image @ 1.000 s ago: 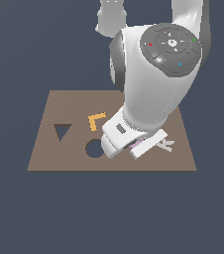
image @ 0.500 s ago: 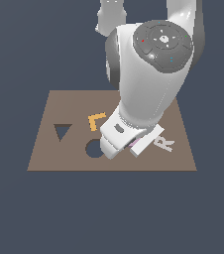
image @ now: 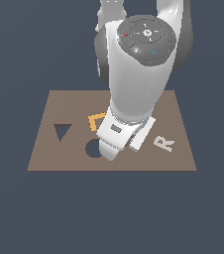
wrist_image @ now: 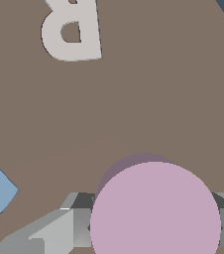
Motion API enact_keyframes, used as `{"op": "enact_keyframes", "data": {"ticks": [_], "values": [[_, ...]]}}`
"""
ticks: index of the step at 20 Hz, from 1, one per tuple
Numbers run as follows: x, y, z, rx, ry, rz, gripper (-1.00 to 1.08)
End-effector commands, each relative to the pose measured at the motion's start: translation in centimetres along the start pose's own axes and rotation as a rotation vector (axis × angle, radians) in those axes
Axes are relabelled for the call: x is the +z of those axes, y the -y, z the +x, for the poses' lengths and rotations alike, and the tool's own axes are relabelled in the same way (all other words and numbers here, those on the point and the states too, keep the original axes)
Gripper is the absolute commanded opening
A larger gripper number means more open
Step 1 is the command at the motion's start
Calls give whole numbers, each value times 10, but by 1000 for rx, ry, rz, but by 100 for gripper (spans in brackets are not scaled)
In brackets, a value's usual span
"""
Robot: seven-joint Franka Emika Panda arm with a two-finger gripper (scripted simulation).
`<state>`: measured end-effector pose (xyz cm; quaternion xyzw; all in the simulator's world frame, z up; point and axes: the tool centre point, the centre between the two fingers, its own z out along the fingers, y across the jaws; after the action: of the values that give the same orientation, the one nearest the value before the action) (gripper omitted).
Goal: Insert a designated object into the corresponding slot on a board.
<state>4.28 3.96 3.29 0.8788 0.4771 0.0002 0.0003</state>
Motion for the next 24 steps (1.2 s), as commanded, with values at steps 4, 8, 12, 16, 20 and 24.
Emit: {"op": "enact_keyframes", "data": {"ticks": [4, 8, 12, 16, 20, 24], "values": [[-1, -5, -14, -193, 0, -1, -100], [-2, -11, -24, -336, 0, -1, -100], [-3, -18, -32, -478, 0, -1, -100], [-4, -26, -40, -620, 0, -1, -100], [-5, -35, -46, -760, 0, -1, -100], [-5, -45, -51, -901, 0, -1, -100]]}}
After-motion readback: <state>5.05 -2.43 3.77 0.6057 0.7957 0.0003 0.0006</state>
